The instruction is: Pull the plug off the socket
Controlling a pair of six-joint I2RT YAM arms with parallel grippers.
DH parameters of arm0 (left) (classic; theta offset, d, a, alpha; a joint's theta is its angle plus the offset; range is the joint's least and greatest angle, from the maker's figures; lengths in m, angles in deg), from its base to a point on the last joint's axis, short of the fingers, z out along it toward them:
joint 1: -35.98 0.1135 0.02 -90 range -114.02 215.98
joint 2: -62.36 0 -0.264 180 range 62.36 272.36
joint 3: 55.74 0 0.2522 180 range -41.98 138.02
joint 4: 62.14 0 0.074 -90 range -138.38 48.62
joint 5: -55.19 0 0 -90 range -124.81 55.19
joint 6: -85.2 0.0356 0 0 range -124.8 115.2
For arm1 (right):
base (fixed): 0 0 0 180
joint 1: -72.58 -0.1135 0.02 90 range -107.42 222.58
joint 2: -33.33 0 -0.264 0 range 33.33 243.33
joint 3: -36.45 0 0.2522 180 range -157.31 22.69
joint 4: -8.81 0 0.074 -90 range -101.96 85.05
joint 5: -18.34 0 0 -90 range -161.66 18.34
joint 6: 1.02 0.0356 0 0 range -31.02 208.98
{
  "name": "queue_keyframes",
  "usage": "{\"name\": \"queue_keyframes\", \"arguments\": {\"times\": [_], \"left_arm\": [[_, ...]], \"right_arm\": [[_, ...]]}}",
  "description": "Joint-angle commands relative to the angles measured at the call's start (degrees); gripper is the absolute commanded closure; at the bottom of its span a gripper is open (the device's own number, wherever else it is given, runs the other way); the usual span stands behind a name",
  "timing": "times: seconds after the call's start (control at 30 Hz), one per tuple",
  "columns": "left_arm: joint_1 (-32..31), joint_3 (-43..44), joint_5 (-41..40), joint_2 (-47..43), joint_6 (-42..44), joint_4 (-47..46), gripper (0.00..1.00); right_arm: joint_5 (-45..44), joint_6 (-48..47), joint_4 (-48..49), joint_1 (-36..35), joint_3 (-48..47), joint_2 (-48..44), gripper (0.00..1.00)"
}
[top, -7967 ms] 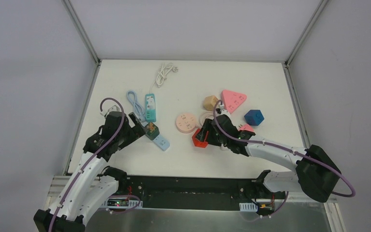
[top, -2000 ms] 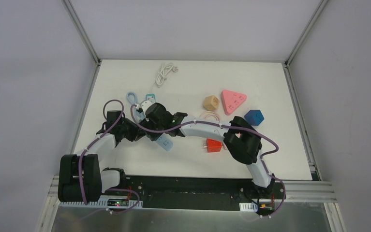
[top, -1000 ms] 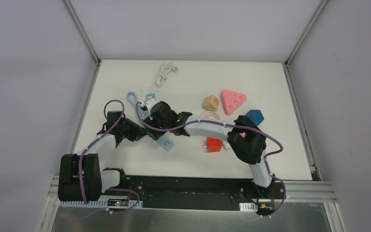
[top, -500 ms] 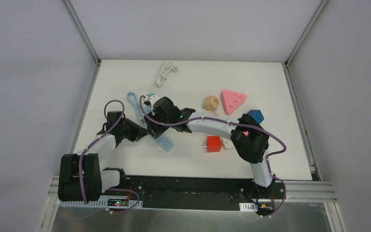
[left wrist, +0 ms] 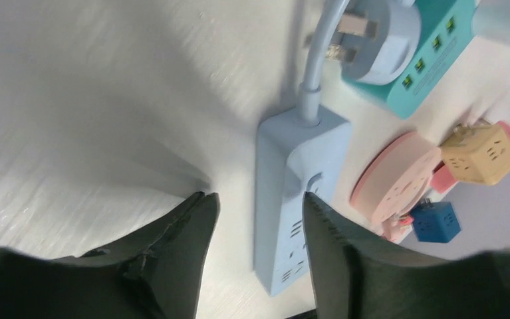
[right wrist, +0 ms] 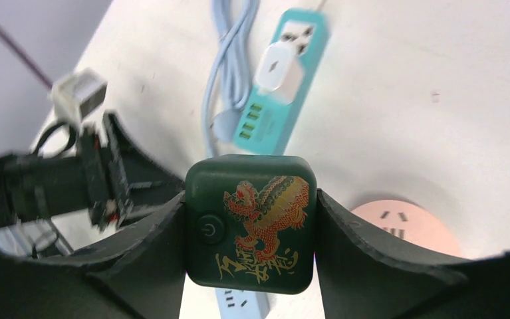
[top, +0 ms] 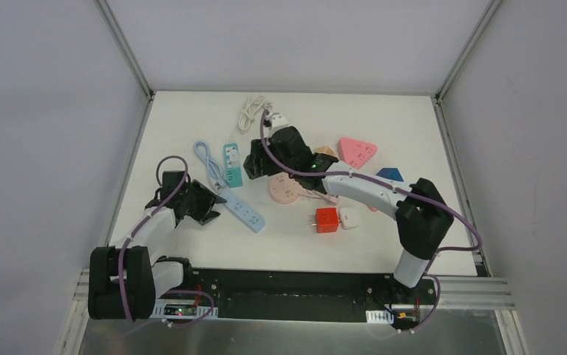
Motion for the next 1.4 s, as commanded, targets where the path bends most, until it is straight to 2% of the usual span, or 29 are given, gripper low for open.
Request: {"name": "queue_keyframes", "arguments": {"times": [0.0, 0.1, 0.27, 0.37, 0.53, 0.7, 0.87, 1.0, 1.1, 1.23, 1.37], "left_arm": [[0.0, 3.3, -1.1, -5.2, 2.8, 11.0, 0.37], [0.0, 6.9, -2.1, -9.4, 5.0, 16.5, 0.21], [0.0, 12.1, -5.4, -15.1, 9.5, 25.5, 0.12], [0.0, 14.2, -7.5, -16.9, 11.8, 29.5, 0.11], [0.0, 14.5, -6.2, -18.2, 14.8, 31.4, 0.11], [0.0, 14.3, -4.7, -17.4, 17.7, 31.7, 0.14], [0.0, 14.4, -3.8, -15.8, 18.5, 31.1, 0.15], [0.0, 14.2, -3.4, -15.3, 18.5, 30.3, 0.16], [0.0, 14.0, -2.9, -14.6, 18.1, 29.4, 0.16], [0.0, 13.9, -3.3, -14.4, 17.9, 29.3, 0.17], [0.0, 13.5, -2.9, -14.2, 17.8, 28.8, 0.17]], "right_arm": [[-3.4, 8.9, 8.0, 4.1, 4.5, -5.6, 1.0], [-1.6, 11.3, 9.1, 7.2, 4.6, -5.3, 0.95], [1.5, 15.4, 8.2, 11.9, 0.3, -0.2, 0.81], [1.9, 18.1, 6.6, 14.5, -3.4, 5.5, 0.79], [7.0, 19.7, 5.9, 16.6, -9.1, 15.0, 0.8], [6.1, 21.2, 7.0, 17.0, -7.9, 16.7, 0.75], [5.7, 21.9, 5.1, 17.7, -7.1, 17.6, 0.59], [4.0, 21.9, 3.8, 18.0, -6.1, 16.9, 0.37], [0.9, 20.4, 2.3, 17.9, -5.8, 15.2, 0.25], [1.9, 16.3, -0.2, 17.9, -7.1, 13.7, 0.2], [-1.0, 14.6, -2.2, 17.6, -6.3, 10.4, 0.17]]}}
